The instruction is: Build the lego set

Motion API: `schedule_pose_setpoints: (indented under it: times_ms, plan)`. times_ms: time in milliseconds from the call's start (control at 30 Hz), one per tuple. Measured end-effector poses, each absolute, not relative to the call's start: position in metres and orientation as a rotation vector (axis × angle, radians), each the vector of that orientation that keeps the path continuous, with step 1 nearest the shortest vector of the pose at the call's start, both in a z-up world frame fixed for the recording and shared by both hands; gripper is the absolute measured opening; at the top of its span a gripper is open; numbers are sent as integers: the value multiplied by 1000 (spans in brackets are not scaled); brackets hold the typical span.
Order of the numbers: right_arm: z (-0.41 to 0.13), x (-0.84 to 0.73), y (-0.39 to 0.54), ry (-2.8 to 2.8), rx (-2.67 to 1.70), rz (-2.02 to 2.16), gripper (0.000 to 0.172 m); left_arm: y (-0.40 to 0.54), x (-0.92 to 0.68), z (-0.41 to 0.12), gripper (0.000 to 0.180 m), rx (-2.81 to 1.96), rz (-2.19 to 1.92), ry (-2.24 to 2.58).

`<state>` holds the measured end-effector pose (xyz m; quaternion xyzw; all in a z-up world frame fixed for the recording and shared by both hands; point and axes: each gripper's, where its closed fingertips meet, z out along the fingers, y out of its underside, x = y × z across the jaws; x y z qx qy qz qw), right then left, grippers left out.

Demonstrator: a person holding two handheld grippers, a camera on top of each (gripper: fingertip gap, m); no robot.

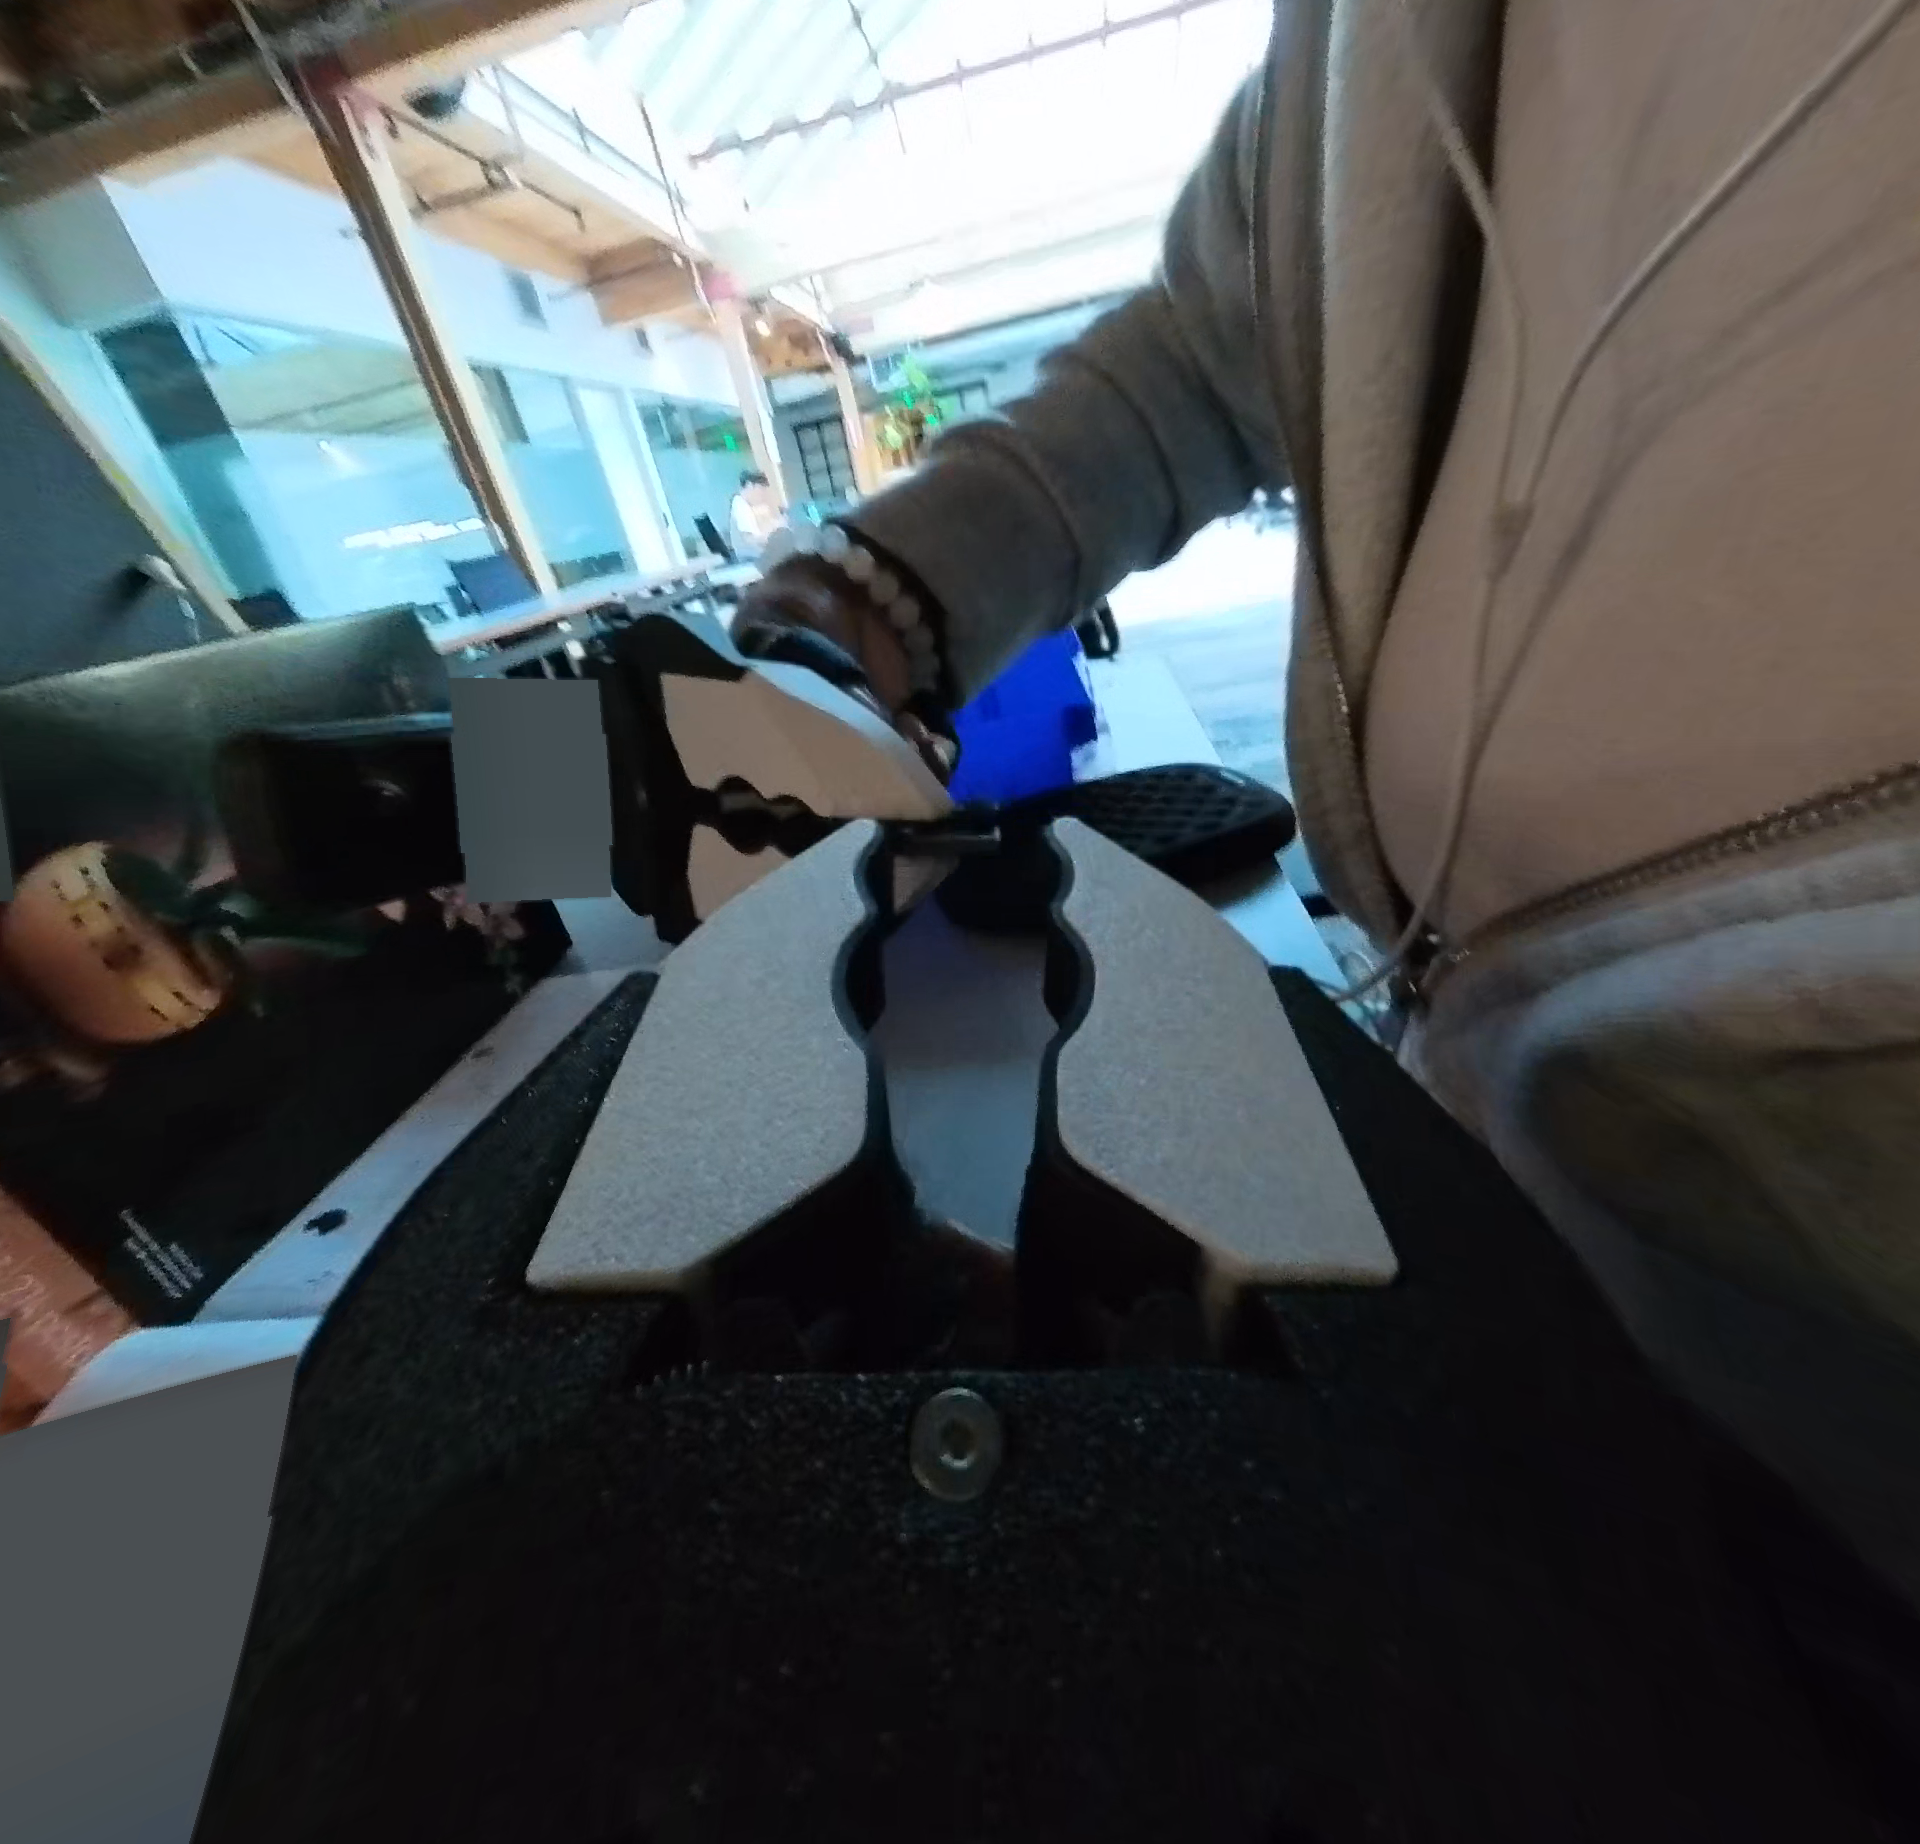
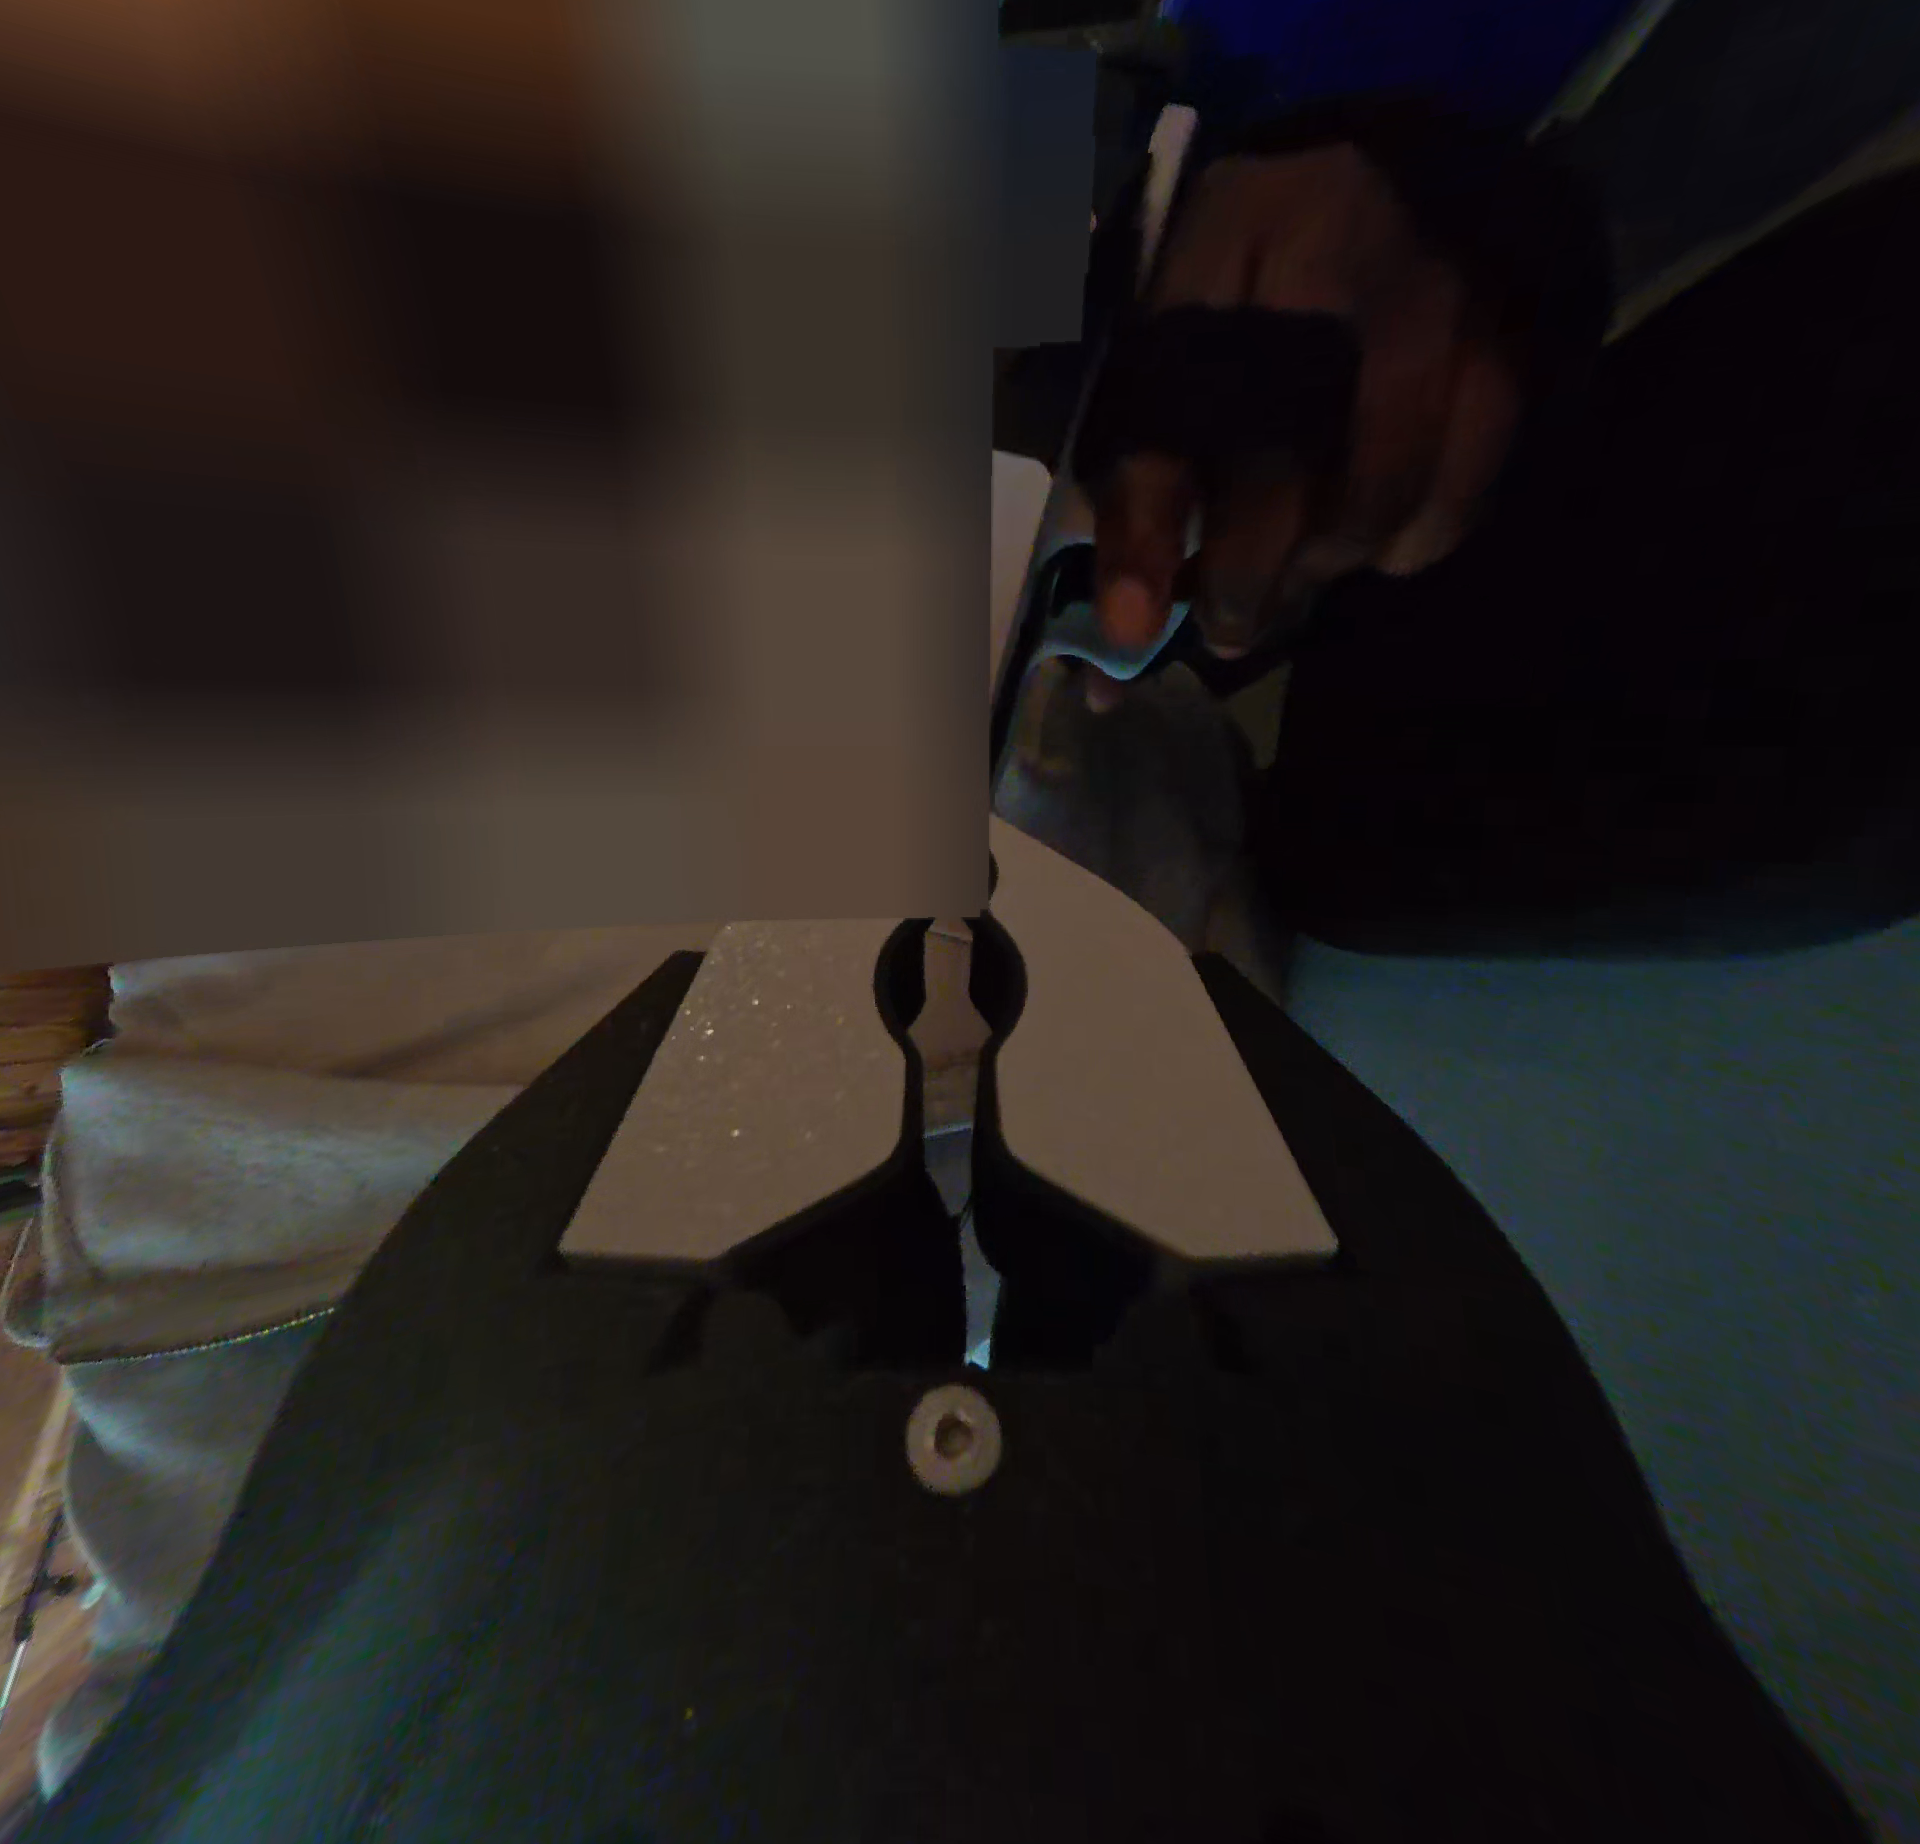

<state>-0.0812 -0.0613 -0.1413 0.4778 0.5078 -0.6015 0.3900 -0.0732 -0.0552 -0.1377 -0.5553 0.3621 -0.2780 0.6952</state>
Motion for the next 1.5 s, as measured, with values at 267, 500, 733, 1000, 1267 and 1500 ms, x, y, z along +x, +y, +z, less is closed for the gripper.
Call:
schedule_pose_setpoints:
  times_ms: [267,500,733,1000,1267,1500]
  plan:
    - [-142,-79,-64,1284,1205,-1527,0,-56,-72,-139,15,-1243,-638,812]
    - [-137,-85,-56,1379,1244,-1679,7,-53,-78,-136,15,-1251,-637,761]
    - [-129,-125,19,2468,1575,-2025,5,-46,-90,-136,15,-1289,-634,671]
    - [-177,-194,71,2972,1849,-1439,0,-40,-95,-138,15,-1324,-646,623]
    - [-241,-255,74,2976,1737,-928,4,-36,-102,-137,15,-1329,-660,570]
    - [-254,-278,79,2988,1614,-886,12,-36,-107,-134,15,-1321,-667,541]
